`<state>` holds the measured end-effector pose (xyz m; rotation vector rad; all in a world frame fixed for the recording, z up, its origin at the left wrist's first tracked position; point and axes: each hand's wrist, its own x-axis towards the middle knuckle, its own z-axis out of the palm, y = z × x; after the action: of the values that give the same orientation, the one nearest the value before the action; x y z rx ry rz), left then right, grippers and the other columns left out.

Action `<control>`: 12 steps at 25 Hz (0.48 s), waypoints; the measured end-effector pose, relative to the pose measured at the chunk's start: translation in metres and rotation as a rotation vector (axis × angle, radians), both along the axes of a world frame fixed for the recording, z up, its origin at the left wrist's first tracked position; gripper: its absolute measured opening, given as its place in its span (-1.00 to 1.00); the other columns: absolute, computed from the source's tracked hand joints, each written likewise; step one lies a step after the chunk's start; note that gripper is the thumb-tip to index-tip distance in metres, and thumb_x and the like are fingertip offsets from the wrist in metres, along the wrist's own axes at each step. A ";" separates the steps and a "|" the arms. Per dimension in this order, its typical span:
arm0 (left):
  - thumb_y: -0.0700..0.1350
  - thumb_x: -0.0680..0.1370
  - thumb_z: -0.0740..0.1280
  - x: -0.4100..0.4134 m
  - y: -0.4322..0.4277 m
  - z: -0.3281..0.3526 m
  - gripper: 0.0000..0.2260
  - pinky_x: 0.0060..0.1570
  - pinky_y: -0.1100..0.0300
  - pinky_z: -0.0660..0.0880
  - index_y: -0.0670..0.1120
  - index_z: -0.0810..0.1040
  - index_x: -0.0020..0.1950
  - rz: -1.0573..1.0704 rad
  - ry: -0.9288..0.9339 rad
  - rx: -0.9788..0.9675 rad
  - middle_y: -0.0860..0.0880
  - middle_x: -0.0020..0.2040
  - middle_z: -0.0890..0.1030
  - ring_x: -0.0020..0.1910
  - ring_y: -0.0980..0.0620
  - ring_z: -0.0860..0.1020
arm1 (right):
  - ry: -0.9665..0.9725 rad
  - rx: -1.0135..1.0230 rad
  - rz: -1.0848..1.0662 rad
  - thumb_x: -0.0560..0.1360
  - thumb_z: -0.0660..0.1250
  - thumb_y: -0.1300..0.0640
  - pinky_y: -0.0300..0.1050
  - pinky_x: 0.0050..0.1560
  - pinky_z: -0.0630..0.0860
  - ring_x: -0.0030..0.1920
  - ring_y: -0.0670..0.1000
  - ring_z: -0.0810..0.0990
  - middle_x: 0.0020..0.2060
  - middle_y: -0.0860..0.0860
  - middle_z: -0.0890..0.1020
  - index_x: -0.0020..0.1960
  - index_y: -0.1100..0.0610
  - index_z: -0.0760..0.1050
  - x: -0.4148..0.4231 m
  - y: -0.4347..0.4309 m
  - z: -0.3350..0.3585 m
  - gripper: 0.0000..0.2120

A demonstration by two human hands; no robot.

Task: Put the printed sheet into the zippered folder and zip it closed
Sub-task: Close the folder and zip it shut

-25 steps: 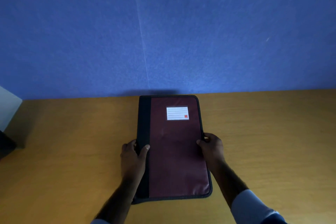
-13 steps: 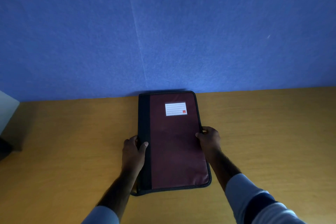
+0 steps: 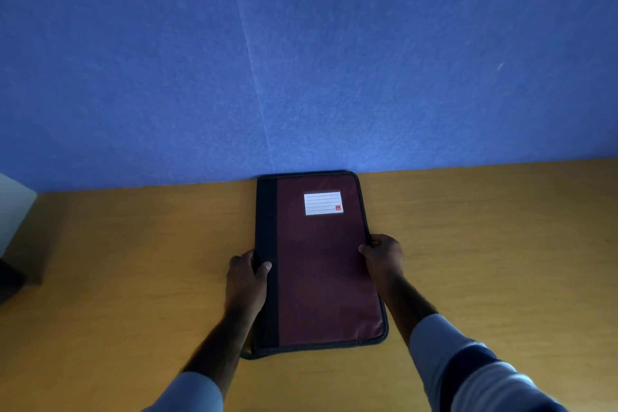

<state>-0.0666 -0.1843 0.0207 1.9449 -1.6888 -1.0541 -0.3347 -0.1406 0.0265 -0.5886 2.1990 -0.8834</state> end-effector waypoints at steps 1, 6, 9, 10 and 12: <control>-0.03 0.65 0.33 0.000 0.000 0.000 -0.51 0.18 0.08 0.47 -0.20 0.37 0.52 0.000 -0.003 -0.002 -0.19 0.39 0.45 0.30 -0.14 0.50 | 0.000 0.001 0.000 0.51 0.43 0.20 -0.08 -0.07 0.61 -0.02 0.06 0.65 0.07 0.09 0.70 0.29 0.18 0.60 0.000 -0.001 -0.002 -0.65; -0.02 0.66 0.31 -0.002 0.002 -0.003 -0.51 0.19 0.07 0.48 -0.21 0.35 0.53 -0.015 -0.055 -0.022 -0.20 0.39 0.44 0.32 -0.15 0.48 | 0.039 0.020 0.005 0.50 0.42 0.17 -0.10 -0.10 0.59 -0.01 0.08 0.64 0.09 0.10 0.70 0.29 0.19 0.59 0.002 -0.002 -0.007 -0.64; -0.01 0.67 0.28 -0.003 0.005 -0.004 -0.51 0.24 -0.03 0.52 -0.21 0.33 0.54 -0.023 -0.095 -0.053 -0.20 0.38 0.44 0.33 -0.16 0.47 | 0.062 0.034 0.014 0.50 0.42 0.15 -0.19 -0.22 0.51 -0.05 0.06 0.61 0.11 0.12 0.68 0.29 0.17 0.58 0.003 -0.002 -0.011 -0.63; -0.01 0.67 0.28 -0.004 0.006 -0.004 -0.51 0.23 -0.04 0.53 -0.21 0.33 0.54 -0.028 -0.108 -0.050 -0.20 0.38 0.44 0.33 -0.16 0.47 | 0.063 0.045 0.009 0.50 0.41 0.14 -0.20 -0.25 0.51 -0.06 0.05 0.60 0.11 0.12 0.67 0.29 0.17 0.58 0.004 -0.002 -0.012 -0.63; 0.00 0.67 0.26 -0.005 0.007 -0.004 -0.51 0.20 -0.04 0.54 -0.20 0.32 0.54 -0.041 -0.161 -0.052 -0.19 0.38 0.44 0.32 -0.16 0.48 | 0.081 0.069 0.013 0.48 0.39 0.09 -0.06 -0.14 0.63 -0.01 0.08 0.60 0.15 0.12 0.64 0.31 0.13 0.55 0.007 -0.003 -0.012 -0.60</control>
<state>-0.0715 -0.1777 0.0170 2.0178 -1.8287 -0.8784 -0.3282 -0.1432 0.0147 -0.6151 2.2858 -0.7864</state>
